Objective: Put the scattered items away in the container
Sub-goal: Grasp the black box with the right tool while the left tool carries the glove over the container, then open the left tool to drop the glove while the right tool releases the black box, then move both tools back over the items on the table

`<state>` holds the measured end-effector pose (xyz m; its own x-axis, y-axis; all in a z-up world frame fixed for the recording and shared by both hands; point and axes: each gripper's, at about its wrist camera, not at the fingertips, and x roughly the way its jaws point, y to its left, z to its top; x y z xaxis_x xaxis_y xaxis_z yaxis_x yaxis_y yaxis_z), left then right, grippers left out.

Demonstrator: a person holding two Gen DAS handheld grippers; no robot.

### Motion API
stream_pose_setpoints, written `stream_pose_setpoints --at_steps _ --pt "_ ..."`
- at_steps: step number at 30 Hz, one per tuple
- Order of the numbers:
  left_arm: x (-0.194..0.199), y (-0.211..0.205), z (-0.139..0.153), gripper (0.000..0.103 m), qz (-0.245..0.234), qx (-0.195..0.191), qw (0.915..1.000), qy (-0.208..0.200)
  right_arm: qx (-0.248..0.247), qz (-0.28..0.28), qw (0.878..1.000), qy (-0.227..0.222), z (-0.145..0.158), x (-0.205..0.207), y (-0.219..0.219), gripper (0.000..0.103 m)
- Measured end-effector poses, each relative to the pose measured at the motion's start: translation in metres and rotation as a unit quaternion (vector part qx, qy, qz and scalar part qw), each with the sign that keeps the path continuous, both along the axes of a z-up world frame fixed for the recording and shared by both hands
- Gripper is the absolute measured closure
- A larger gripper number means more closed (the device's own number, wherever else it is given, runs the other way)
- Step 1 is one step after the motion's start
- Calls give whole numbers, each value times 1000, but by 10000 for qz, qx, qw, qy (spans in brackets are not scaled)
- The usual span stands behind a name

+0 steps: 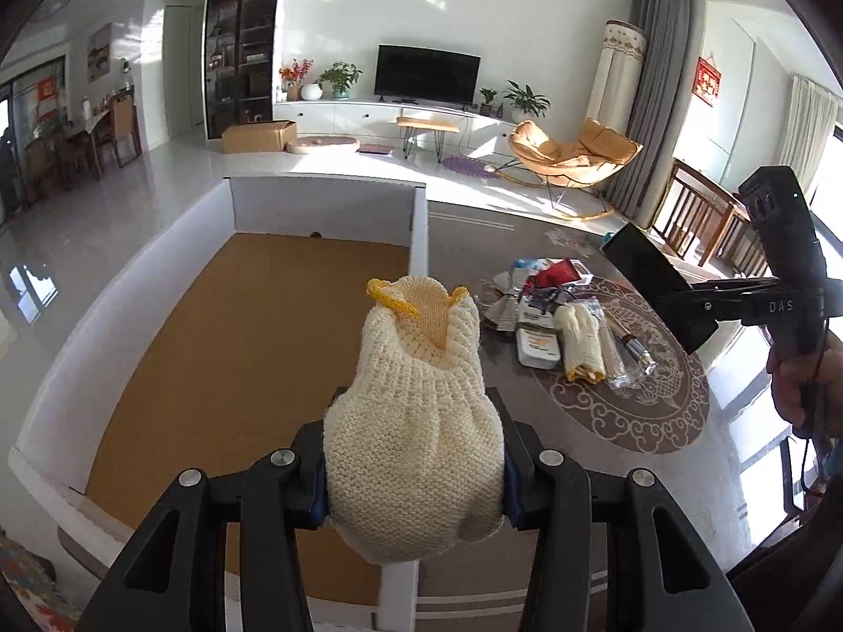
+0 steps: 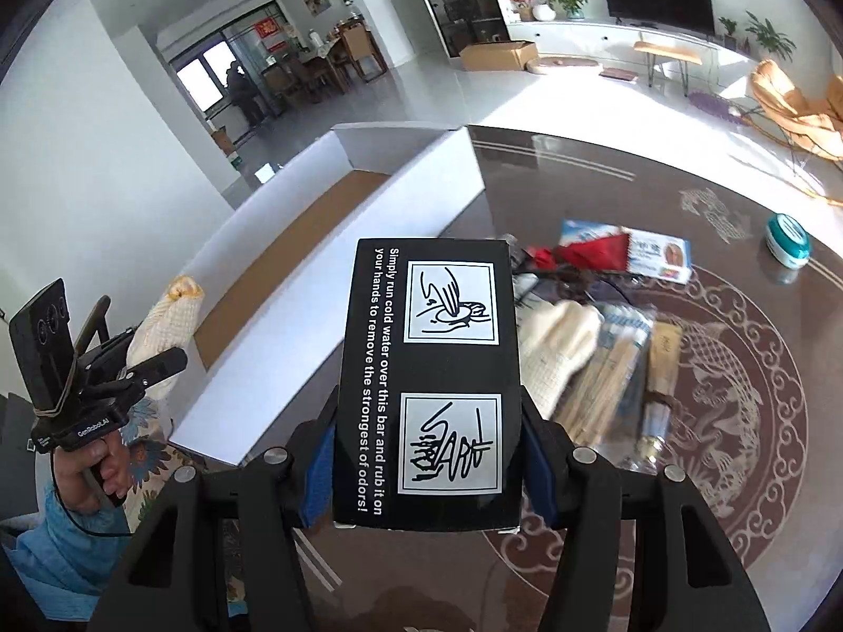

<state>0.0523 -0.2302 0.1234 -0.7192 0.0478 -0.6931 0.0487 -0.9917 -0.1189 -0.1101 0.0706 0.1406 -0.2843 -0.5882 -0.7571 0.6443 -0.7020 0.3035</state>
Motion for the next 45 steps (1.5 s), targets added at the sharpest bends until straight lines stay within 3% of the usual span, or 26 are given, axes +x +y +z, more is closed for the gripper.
stream_pose_setpoints --at_steps 4,8,15,17,18,19,20,24,28,31,35,40,43,45 --pt "-15 -65 -19 56 646 271 9971 -308 -115 847 9952 468 19 -5 -122 44" --pt "-28 -90 -38 56 890 179 9941 -596 -1 1470 9876 552 9 -2 -217 44" --pt "-39 -107 -59 54 1131 -12 9899 -852 561 1991 9773 449 -46 11 -294 44" --pt "-42 -109 -64 38 1298 -184 9864 -992 797 2053 9748 352 -64 12 -300 42" --pt "-43 -109 -66 31 1374 -289 9848 -1021 933 2009 9746 345 -71 13 -304 35" --pt "-43 -108 -67 17 1389 -360 9844 -1016 1000 1958 9749 362 -75 15 -306 29" --pt "-43 -107 -68 12 1361 -405 9849 -993 1023 1946 9747 411 -78 16 -306 20" --pt "-49 -103 -70 12 1177 -583 9853 -1095 1406 2106 9637 844 -90 25 -305 15" --pt "-57 -98 -77 12 961 -689 9825 -1440 1829 2438 9418 1416 -103 46 -294 15" --pt "-57 -86 -81 12 700 -1165 9778 -1596 1913 2664 9274 1801 -108 62 -284 12" --pt "-52 -72 -83 12 614 -1621 9713 -1630 1807 2713 9286 1771 -108 65 -276 11" --pt "-41 -71 -78 12 669 -1474 9772 -1373 1638 2773 9317 1682 -104 73 -274 11" --pt "-37 -70 -71 12 881 -1542 9779 -1107 1193 2472 9467 1686 -90 55 -268 11" --pt "-24 -66 -54 12 1087 -1559 9791 -717 793 2102 9581 1778 -65 44 -255 11"
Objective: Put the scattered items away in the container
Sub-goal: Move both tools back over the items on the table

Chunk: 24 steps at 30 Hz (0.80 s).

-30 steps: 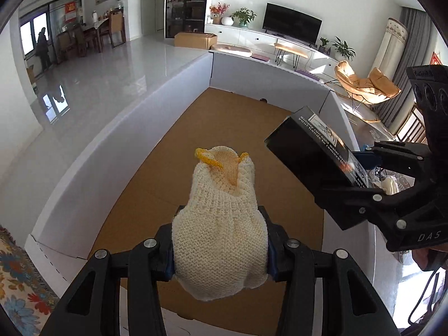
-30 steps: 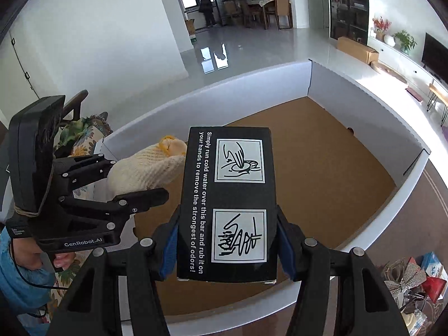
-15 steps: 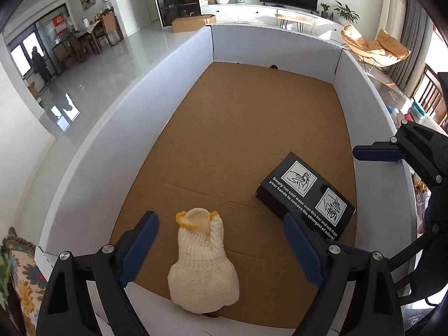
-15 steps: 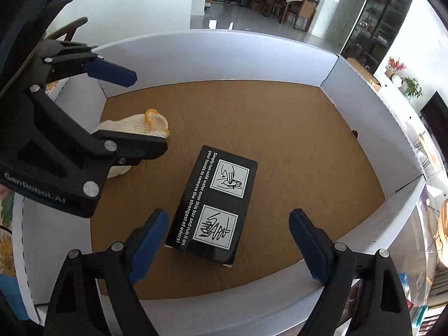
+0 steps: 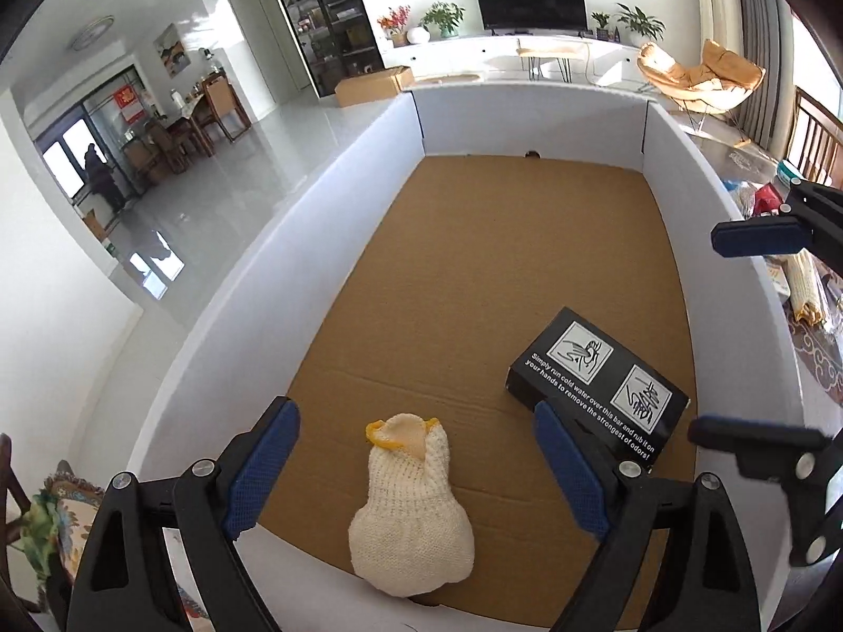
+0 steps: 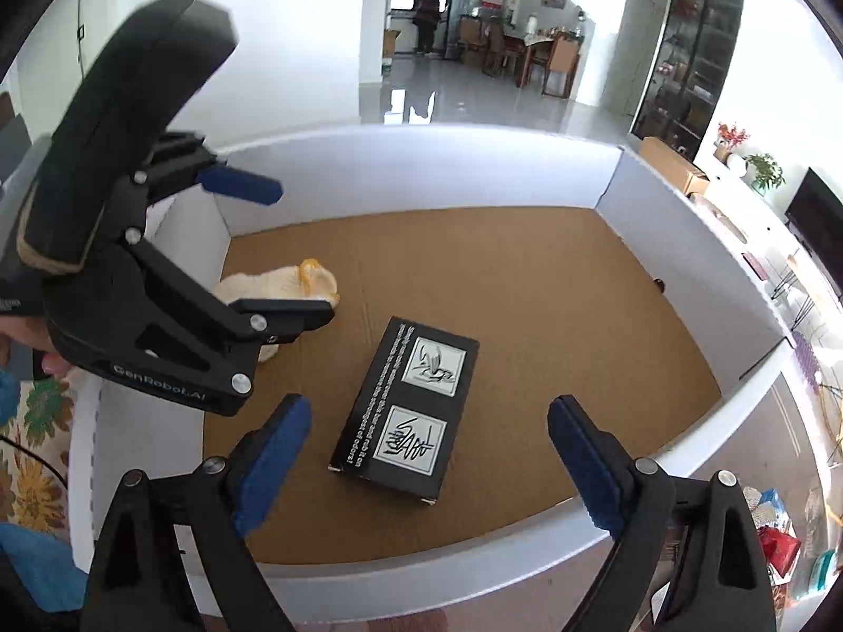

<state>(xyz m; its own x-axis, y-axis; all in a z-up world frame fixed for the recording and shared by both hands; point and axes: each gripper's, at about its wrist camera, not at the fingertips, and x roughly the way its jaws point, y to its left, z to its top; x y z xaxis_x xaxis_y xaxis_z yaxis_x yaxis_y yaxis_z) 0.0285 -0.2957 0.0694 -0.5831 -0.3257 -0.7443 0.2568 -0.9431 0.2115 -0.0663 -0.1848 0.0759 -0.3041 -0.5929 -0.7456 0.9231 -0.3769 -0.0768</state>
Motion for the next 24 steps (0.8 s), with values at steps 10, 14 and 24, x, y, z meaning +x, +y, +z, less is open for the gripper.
stream_pose_setpoints --at_steps 10,14,24 --pt "47 99 79 4 -1615 1311 9717 1118 -466 -2711 9603 463 12 -55 221 0" --pt "42 183 75 0 -2559 1292 9540 875 67 -3712 9282 253 -23 -61 335 0" --pt "-34 264 -52 0 -2310 1547 9603 -237 366 -4471 8931 -335 -81 -20 445 0"
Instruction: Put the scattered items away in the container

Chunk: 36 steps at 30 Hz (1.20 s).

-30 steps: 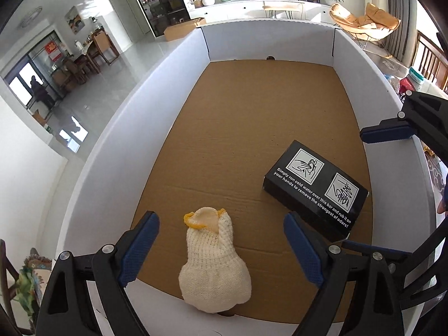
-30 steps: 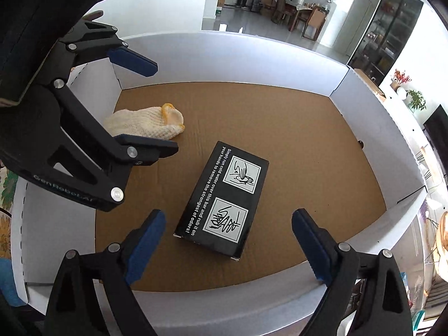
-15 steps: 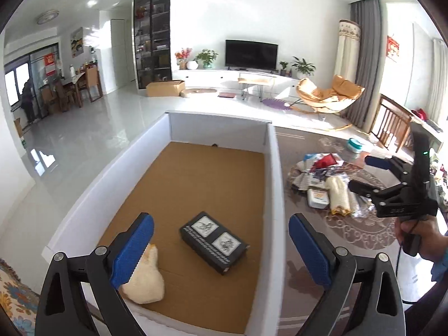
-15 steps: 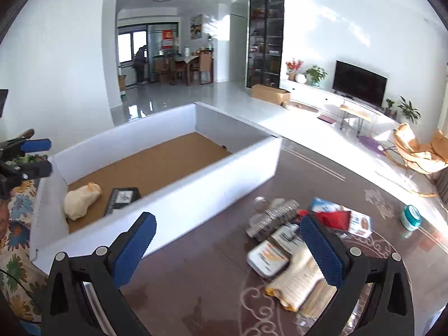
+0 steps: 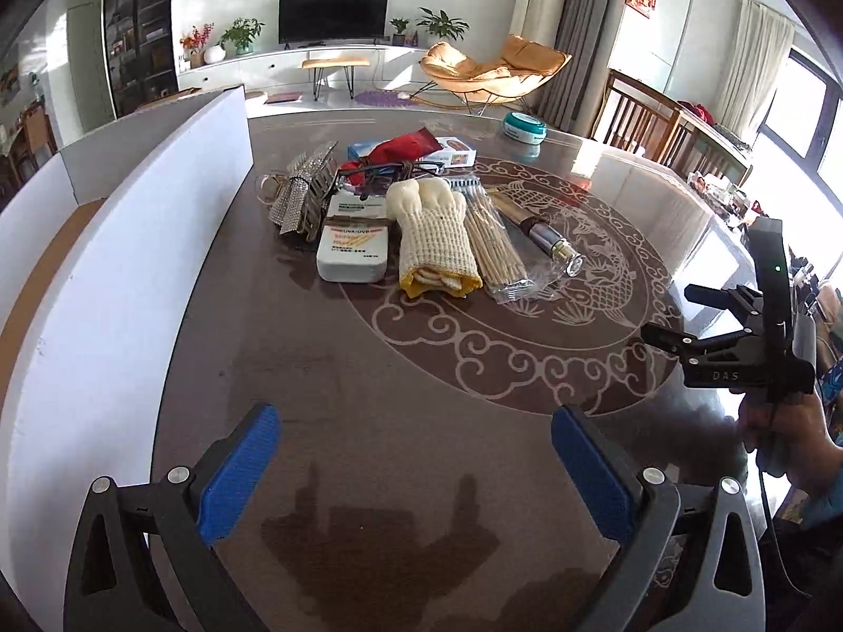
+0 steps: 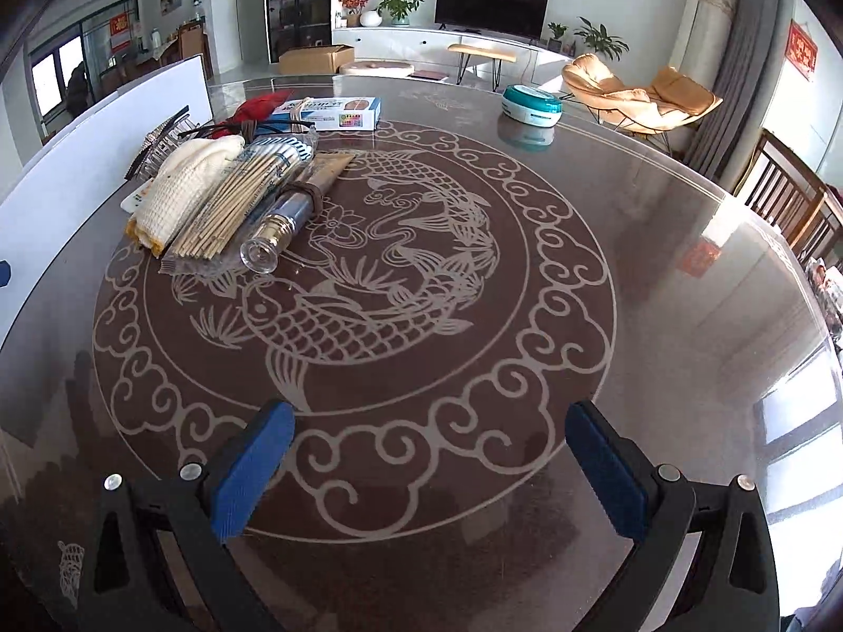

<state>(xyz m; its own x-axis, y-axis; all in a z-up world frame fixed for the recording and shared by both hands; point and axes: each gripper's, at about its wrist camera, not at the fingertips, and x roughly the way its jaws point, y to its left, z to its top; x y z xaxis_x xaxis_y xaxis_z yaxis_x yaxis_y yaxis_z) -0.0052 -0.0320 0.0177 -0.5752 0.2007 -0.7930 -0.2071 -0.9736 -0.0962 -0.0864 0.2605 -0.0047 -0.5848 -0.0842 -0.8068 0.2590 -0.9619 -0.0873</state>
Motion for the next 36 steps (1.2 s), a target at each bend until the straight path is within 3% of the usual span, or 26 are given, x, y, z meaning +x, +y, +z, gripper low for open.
stream_pose_setpoints --at_steps 5,7,16,36 --pt "-23 10 -33 0 66 -411 9987 -310 -61 -29 10000 52 0 4 1 0" --pt "-29 14 -37 0 -8 -603 9980 -192 -246 -40 9997 -66 -1 1 5 0" --pt "-75 24 -36 0 -39 -555 9984 -134 -318 -159 9993 -114 -2 -2 8 0" --pt "-74 24 -36 0 -6 -543 9985 -99 -323 -159 9993 -114 0 -1 9 0"
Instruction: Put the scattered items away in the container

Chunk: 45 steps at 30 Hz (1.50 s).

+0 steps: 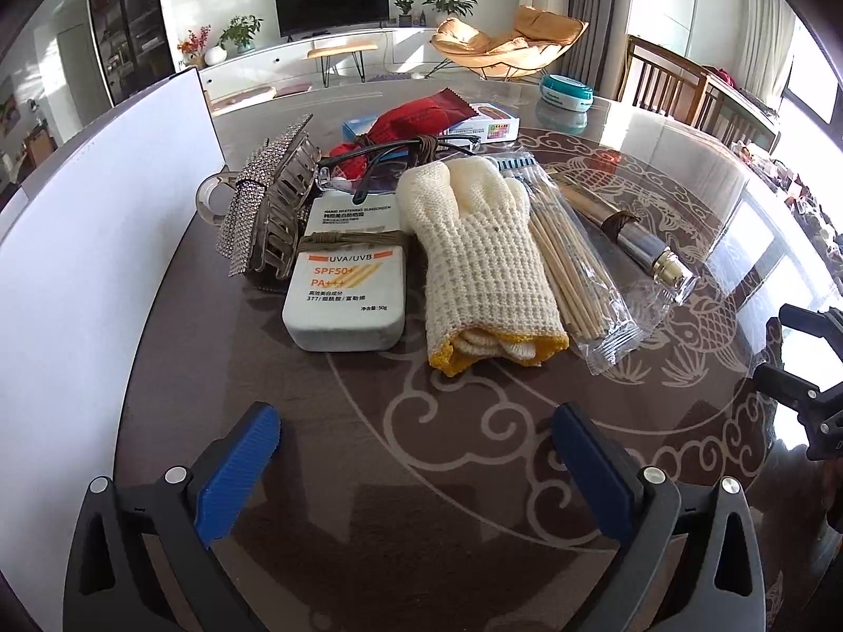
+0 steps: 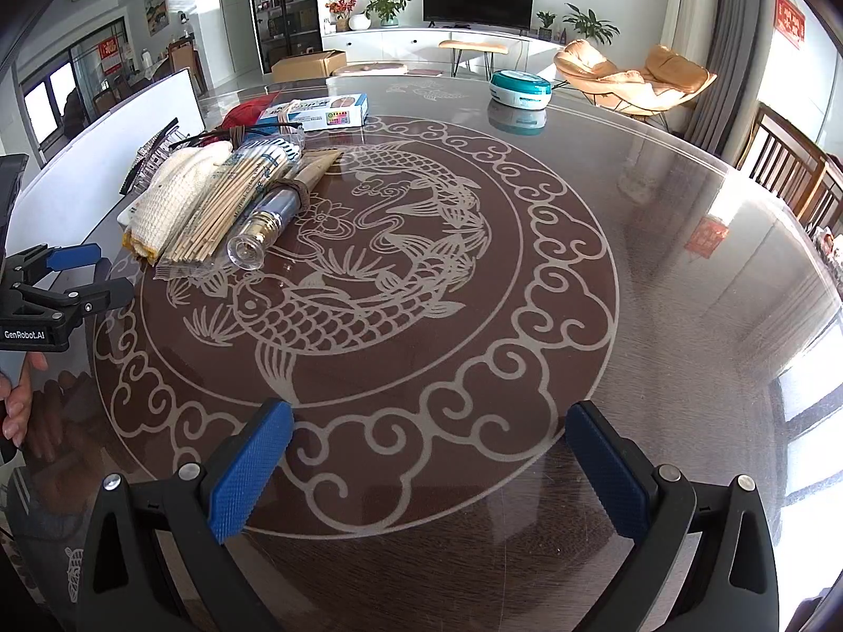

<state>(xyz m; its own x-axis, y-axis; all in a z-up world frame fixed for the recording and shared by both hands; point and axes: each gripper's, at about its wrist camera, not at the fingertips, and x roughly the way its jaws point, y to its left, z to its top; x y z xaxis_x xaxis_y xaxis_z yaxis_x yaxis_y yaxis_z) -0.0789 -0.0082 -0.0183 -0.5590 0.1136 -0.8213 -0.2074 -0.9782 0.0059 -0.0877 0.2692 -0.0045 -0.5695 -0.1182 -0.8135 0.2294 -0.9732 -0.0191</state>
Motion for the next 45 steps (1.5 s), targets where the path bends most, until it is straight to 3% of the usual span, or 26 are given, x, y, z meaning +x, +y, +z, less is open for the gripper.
stream_pose_setpoints --at_steps 45 --pt "1 -3 2 0 38 19 10000 12 -4 0 10000 0 1 1 1 0"
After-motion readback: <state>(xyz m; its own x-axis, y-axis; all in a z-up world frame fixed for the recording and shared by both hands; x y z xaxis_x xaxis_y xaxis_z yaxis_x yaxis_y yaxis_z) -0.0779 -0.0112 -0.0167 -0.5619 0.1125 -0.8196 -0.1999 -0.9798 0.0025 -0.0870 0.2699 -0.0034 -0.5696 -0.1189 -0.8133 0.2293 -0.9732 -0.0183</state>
